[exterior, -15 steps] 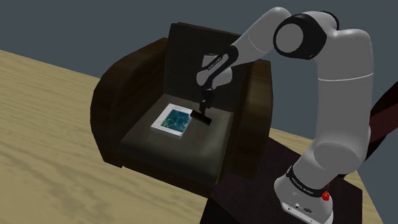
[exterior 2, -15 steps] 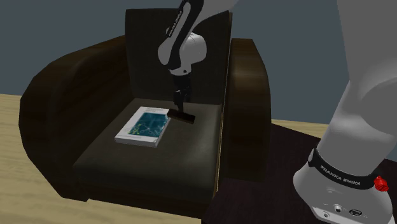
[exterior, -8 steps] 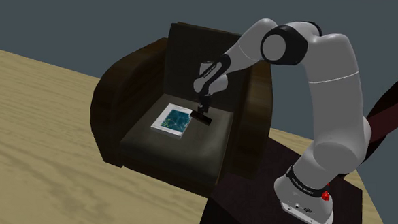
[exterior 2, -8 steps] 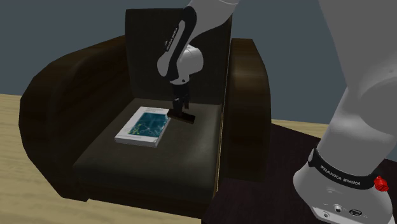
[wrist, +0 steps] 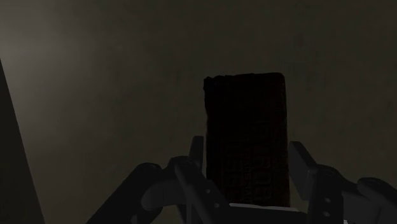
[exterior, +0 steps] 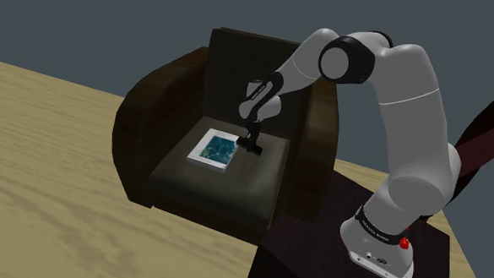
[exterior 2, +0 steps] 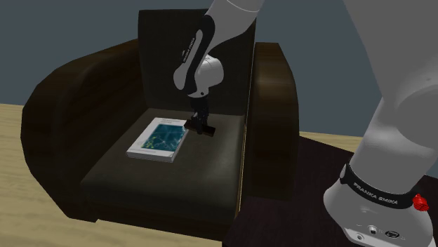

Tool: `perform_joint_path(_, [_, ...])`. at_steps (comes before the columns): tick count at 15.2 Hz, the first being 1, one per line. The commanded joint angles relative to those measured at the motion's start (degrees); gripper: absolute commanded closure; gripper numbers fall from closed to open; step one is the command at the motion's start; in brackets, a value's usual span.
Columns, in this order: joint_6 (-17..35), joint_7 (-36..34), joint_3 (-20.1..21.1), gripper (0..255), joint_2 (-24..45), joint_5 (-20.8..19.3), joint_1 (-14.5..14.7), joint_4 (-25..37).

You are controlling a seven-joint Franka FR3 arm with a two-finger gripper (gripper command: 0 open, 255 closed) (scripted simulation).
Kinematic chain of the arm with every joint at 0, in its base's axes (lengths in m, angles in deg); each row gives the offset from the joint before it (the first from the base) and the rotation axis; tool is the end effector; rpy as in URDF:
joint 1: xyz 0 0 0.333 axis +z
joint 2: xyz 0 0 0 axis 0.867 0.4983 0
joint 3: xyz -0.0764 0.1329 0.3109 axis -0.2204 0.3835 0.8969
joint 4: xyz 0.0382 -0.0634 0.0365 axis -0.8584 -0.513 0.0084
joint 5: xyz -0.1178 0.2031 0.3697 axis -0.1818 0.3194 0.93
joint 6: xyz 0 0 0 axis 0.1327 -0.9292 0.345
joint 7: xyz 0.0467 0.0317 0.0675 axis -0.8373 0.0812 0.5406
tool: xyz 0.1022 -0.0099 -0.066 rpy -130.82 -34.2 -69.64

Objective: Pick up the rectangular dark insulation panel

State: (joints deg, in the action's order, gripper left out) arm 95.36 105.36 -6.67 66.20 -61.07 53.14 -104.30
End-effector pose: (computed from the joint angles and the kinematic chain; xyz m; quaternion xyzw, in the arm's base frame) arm 0.6372 -0.1418 0.0906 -0.9895 -0.1341 0.0476 0.0255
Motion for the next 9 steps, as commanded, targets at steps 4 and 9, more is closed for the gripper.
perform_joint_path(4, [-0.01, 0.01, 0.0, 255, 0.04, 0.01, -0.01, 0.01])
perform_joint_path(9, [-1.42, -0.21, -0.24, 255, -2.01, -0.25, 0.21, -0.63])
